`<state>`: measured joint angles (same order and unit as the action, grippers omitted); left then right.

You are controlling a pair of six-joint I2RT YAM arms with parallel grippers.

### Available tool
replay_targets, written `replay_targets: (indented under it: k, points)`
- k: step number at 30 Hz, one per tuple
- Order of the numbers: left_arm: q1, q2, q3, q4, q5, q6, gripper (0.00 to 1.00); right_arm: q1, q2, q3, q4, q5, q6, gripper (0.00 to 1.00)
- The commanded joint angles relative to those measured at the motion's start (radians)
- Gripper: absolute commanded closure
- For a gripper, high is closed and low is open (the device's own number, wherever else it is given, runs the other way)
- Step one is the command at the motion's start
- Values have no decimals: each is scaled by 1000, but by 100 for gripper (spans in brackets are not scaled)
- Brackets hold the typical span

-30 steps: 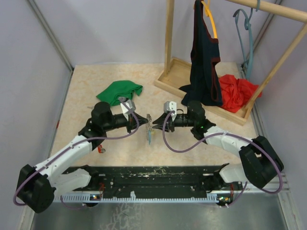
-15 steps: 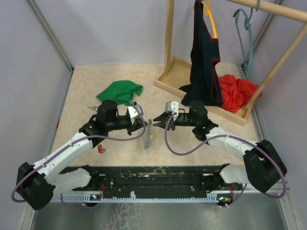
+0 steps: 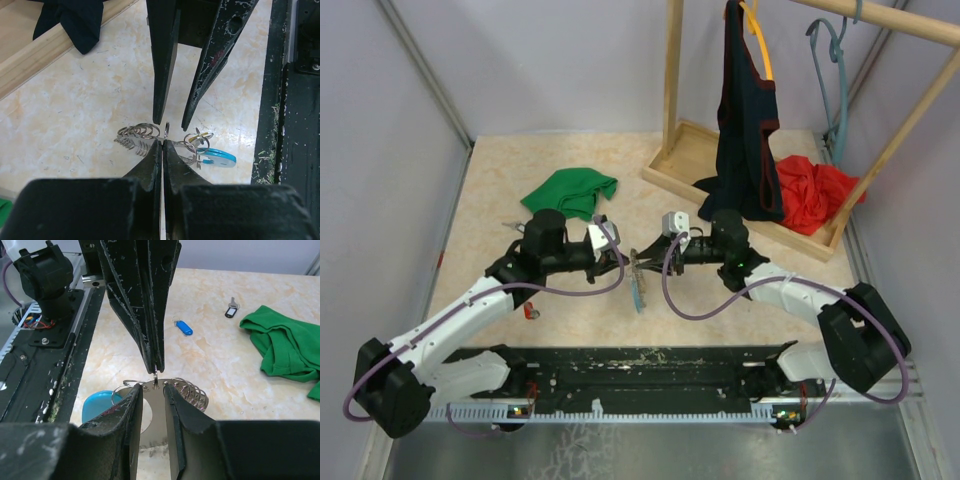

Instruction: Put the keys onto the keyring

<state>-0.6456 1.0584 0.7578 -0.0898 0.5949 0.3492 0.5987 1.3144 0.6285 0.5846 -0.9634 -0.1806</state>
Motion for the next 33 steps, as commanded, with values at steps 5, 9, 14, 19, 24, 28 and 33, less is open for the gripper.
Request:
replay_targets:
  k: [5, 9, 14, 19, 24, 28, 33]
  points:
    - [-10, 5, 16, 47, 29, 11, 100, 0, 20, 40, 106, -47, 41, 76]
    - [-12, 8, 14, 58, 35, 7, 100, 1, 25, 40, 101, -51, 40, 78]
    - [-14, 7, 12, 61, 39, 3, 100, 3, 34, 46, 94, -59, 40, 82]
    - [-14, 4, 7, 68, 42, 2, 100, 3, 40, 51, 89, -64, 38, 86]
    - [-17, 9, 7, 68, 52, 0, 100, 3, 40, 53, 83, -62, 36, 92]
    - [-19, 11, 6, 69, 54, 0, 100, 3, 40, 55, 81, -65, 35, 97]
    - [-21, 14, 1, 67, 50, -7, 98, 3, 47, 52, 71, -64, 25, 100]
